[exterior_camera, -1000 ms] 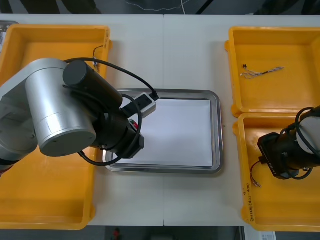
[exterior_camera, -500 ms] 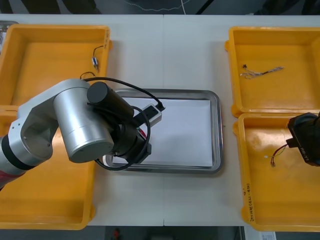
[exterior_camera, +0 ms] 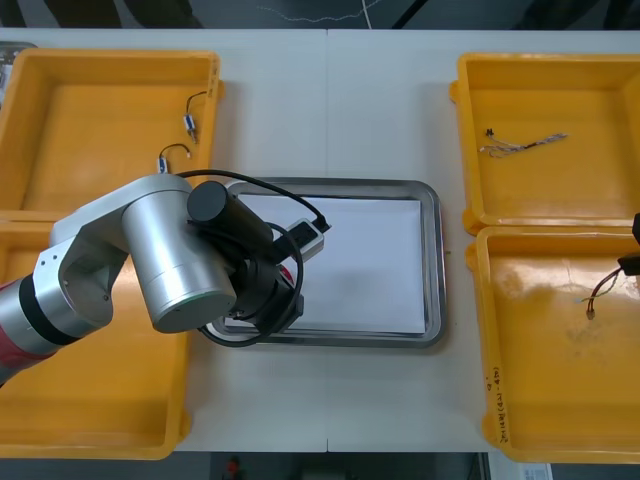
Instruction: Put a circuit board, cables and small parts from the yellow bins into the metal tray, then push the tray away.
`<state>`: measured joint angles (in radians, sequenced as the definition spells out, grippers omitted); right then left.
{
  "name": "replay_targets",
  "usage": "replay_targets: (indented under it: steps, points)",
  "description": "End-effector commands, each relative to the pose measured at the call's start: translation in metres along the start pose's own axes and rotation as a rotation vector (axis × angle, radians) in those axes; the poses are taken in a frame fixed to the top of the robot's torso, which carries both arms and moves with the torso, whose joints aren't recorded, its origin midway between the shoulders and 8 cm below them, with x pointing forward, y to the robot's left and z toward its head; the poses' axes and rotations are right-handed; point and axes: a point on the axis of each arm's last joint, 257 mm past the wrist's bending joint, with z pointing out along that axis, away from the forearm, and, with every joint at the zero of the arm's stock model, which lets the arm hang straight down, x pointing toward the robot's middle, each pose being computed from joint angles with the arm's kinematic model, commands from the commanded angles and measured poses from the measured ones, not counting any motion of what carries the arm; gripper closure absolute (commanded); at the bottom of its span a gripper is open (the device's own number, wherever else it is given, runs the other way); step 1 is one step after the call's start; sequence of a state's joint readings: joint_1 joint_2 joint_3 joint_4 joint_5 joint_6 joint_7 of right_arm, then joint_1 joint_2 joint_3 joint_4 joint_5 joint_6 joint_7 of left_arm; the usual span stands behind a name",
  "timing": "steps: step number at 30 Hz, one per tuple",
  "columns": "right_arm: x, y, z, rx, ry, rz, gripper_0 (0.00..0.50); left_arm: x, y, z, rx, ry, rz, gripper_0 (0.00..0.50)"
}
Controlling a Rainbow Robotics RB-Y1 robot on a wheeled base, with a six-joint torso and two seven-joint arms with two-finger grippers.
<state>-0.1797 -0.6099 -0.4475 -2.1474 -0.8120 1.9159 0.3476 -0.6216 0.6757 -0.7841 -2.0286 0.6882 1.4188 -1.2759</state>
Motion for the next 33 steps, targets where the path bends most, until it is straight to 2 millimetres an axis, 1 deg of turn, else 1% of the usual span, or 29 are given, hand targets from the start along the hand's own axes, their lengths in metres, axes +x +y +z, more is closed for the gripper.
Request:
replay_targets:
  steps: [1, 3, 8, 12, 15, 16, 17, 18, 19, 20, 28, 30, 33]
  points:
    - [-0.018, -0.006, -0.037, -0.002, -0.064, -0.140, 0.500, -0.015, -0.001, -0.002, -0.010, -0.039, -0.002, 0.499]
    - [-0.018, -0.007, -0.044, -0.005, -0.049, -0.172, 0.500, -0.014, 0.000, 0.000, -0.014, -0.038, -0.002, 0.500]
    - [-0.020, -0.016, -0.064, 0.005, -0.031, -0.337, 0.500, -0.010, 0.006, 0.004, -0.025, -0.024, -0.009, 0.499]
    - [-0.017, -0.020, -0.075, 0.009, -0.029, -0.457, 0.500, -0.008, 0.010, 0.003, -0.034, -0.021, -0.006, 0.497]
    - [-0.010, -0.019, -0.083, 0.007, -0.045, -0.570, 0.500, -0.008, 0.012, 0.003, -0.037, -0.019, -0.009, 0.494]
    - [-0.007, -0.020, -0.084, 0.011, -0.051, -0.616, 0.500, -0.007, 0.013, 0.003, -0.038, -0.020, -0.010, 0.465]
    - [-0.004, -0.020, -0.086, 0.013, -0.060, -0.662, 0.500, -0.007, 0.013, 0.003, -0.038, -0.020, -0.011, 0.281]
    - [-0.003, -0.020, -0.086, 0.014, -0.063, -0.684, 0.500, -0.008, 0.014, 0.002, -0.041, -0.022, -0.012, 0.178]
    - [0.001, -0.020, -0.088, 0.013, -0.069, -0.730, 0.500, -0.008, 0.014, 0.002, -0.042, -0.023, -0.013, 0.030]
    - [0.004, -0.020, -0.089, 0.016, -0.077, -0.775, 0.500, -0.008, 0.015, 0.002, -0.043, -0.022, -0.016, 0.000]
    - [0.024, -0.015, -0.094, 0.022, -0.106, -1.063, 0.500, -0.013, 0.015, -0.001, -0.043, -0.035, -0.027, 0.000]
    - [0.029, -0.014, -0.094, 0.029, -0.105, -1.145, 0.500, -0.016, 0.017, -0.005, -0.044, -0.042, -0.034, 0.000]
    - [0.032, -0.015, -0.094, 0.045, -0.102, -1.224, 0.500, -0.021, 0.017, -0.012, -0.044, -0.056, -0.044, 0.000]
